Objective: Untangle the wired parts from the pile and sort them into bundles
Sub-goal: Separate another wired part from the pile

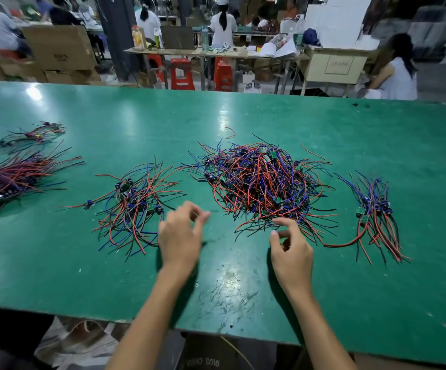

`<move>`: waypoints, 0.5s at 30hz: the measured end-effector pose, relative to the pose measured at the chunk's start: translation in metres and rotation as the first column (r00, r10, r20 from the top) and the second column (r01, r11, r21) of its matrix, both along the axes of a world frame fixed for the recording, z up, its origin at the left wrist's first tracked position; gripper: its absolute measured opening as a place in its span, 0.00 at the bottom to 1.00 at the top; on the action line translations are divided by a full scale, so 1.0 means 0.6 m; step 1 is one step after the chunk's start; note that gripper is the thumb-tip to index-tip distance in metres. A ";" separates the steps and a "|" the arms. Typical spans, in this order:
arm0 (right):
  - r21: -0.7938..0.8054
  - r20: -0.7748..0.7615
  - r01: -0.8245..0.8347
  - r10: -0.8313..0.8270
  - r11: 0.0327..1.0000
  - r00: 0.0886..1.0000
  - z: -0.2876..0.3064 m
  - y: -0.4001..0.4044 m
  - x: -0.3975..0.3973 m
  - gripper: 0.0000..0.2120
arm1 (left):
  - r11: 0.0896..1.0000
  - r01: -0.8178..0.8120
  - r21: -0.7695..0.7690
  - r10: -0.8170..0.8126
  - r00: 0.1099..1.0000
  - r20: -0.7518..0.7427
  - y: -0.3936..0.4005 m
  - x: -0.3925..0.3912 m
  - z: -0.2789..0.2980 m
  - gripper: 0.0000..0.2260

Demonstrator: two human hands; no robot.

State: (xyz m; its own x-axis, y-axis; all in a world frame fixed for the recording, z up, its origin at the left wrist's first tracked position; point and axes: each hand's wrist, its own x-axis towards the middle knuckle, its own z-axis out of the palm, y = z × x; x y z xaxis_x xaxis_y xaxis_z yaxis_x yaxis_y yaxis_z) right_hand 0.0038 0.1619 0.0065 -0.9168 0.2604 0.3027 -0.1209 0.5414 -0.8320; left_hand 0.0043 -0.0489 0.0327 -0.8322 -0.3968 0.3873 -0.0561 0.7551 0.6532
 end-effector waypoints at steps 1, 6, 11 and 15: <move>0.129 0.019 -0.079 0.077 0.989 0.997 0.000 -0.003 -0.003 0.17 | 0.997 -0.080 -0.020 0.079 0.997 -0.019 -0.032 -0.013 0.008 0.07; 0.602 0.071 -0.158 0.145 0.782 0.987 -0.006 -0.027 -0.013 0.15 | 0.951 -0.247 -0.187 0.273 0.953 0.131 -0.093 -0.046 0.024 0.14; 0.491 -0.020 -0.164 0.199 0.856 0.980 -0.008 -0.023 -0.011 0.09 | 0.966 0.260 -0.006 -0.256 0.954 0.155 0.020 -0.034 0.015 0.09; 0.463 -0.132 -0.255 0.351 0.849 0.927 -0.002 -0.015 0.011 0.15 | 0.915 0.368 0.163 -0.401 0.867 0.294 0.097 -0.031 -0.001 0.17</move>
State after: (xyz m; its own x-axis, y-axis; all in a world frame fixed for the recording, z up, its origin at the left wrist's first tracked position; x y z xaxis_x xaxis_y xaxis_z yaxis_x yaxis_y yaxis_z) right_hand 0.0106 0.1527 0.0051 -0.8333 -0.2202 0.5070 -0.4788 0.7460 -0.4629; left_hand -0.0141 0.0093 0.0319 -0.9976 -0.0419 0.0551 0.0108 0.6921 0.7217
